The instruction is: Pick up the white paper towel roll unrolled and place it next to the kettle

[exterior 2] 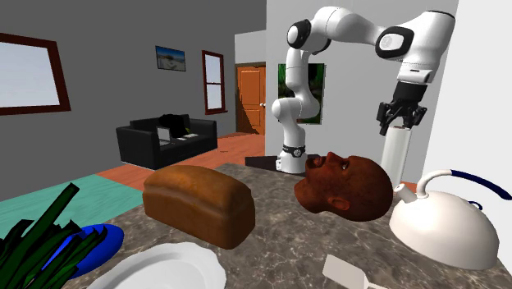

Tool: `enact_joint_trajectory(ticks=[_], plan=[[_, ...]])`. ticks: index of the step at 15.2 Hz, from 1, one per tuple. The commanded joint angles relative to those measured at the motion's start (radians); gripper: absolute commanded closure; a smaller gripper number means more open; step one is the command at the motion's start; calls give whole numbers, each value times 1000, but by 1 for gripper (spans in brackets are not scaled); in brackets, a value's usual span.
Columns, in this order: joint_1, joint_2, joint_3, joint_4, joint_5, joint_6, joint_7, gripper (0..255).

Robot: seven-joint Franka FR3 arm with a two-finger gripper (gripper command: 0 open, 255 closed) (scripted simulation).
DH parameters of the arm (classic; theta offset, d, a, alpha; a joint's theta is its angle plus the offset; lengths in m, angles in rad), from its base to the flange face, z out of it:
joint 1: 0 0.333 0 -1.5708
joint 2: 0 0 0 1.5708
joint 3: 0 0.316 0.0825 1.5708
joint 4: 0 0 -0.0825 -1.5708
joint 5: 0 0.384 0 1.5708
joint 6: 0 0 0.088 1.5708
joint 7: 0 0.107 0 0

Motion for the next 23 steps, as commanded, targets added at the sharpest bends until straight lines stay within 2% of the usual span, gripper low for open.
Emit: enact_joint_trajectory(ticks=[1, 3, 10, 11, 16, 20, 23], plan=[[0, 8, 0, -18, -2, 26, 0, 255], [0, 16, 1, -34, -4, 51, 2, 255], [0, 16, 1, -34, -4, 51, 2, 255], [0, 16, 1, -34, -4, 51, 2, 0], [0, 16, 1, -34, -4, 51, 2, 0], [-1, 12, 0, 89, -3, -77, 1, 0], [-1, 12, 0, 89, -3, -77, 1, 0]])
